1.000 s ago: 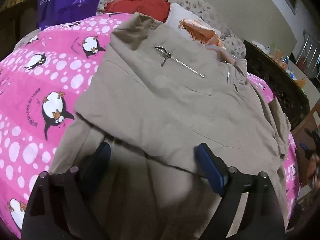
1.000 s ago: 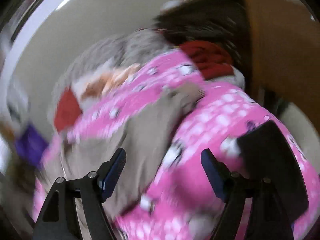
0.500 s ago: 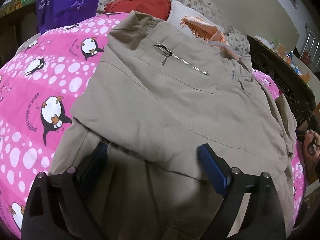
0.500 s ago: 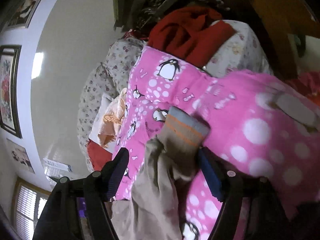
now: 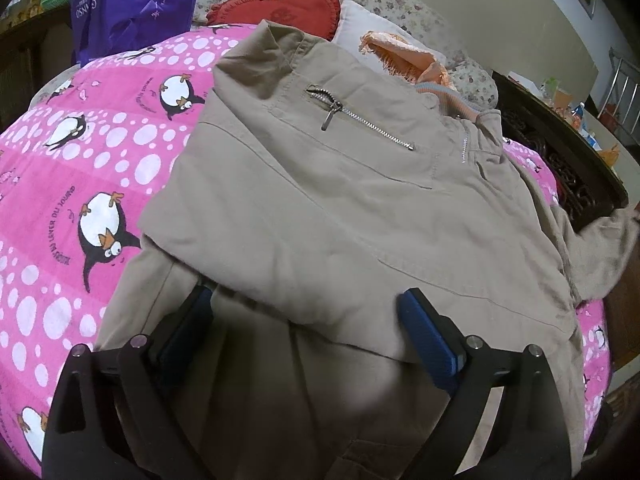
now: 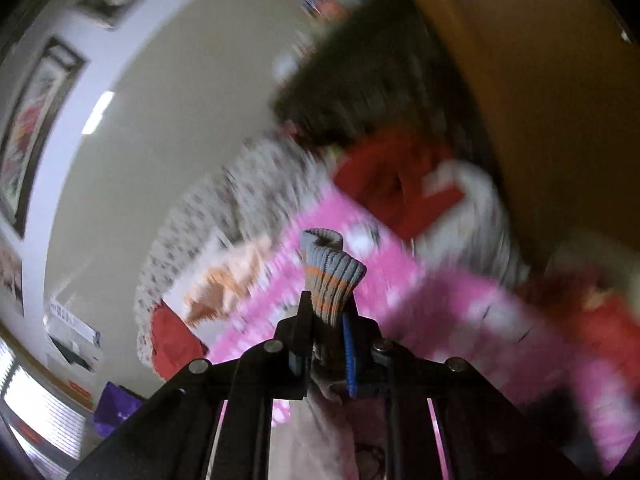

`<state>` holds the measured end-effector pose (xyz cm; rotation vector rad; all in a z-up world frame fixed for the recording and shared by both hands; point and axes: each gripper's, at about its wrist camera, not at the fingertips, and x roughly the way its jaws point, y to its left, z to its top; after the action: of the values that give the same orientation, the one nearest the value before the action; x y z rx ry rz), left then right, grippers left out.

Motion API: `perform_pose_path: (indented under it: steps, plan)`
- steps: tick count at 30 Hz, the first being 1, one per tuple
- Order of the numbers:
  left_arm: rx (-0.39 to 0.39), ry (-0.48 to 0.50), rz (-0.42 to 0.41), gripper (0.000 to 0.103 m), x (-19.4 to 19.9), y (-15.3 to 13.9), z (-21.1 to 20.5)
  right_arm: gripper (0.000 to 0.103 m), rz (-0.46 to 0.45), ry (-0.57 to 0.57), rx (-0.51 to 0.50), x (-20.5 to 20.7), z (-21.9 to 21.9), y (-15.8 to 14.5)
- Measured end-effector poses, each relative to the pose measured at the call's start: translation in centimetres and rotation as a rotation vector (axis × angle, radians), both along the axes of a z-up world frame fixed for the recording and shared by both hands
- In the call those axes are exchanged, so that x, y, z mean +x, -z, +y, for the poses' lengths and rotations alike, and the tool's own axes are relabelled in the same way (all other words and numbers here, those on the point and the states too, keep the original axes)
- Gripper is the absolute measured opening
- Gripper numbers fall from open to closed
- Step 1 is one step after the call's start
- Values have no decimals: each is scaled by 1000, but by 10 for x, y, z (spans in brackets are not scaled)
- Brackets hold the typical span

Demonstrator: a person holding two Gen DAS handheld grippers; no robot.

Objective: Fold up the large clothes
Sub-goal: 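Lift the held sleeve with the right gripper and lay it across the body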

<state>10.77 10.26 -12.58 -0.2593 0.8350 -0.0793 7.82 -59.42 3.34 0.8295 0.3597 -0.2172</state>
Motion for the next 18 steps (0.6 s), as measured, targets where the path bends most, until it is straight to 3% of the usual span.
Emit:
perform_pose_path:
  steps: [2,5,10,14,16,18]
  plan:
    - [-5,1,-2,95,-1,0,1,12,-38,6,-80,-25,0,-42]
    - [-12,2,-5,95,-2,0,2,12,-52,-40,-145,-39,18,-74]
    - [-22,-2,4,95,-2,-5,4,12,-86,-242,-225,-25,116,-95]
    - [-47,-28,-27,95,-7,-25,12,12,-82,-498,-256,7,240,-78]
    - [-52,-35,-49,95,-7,-38,17,12,-29,-623,-317,30,318,-48]
    - [-58,-40,-64,95,-5,-49,22,12,31,-703,-317,46,368,-12]
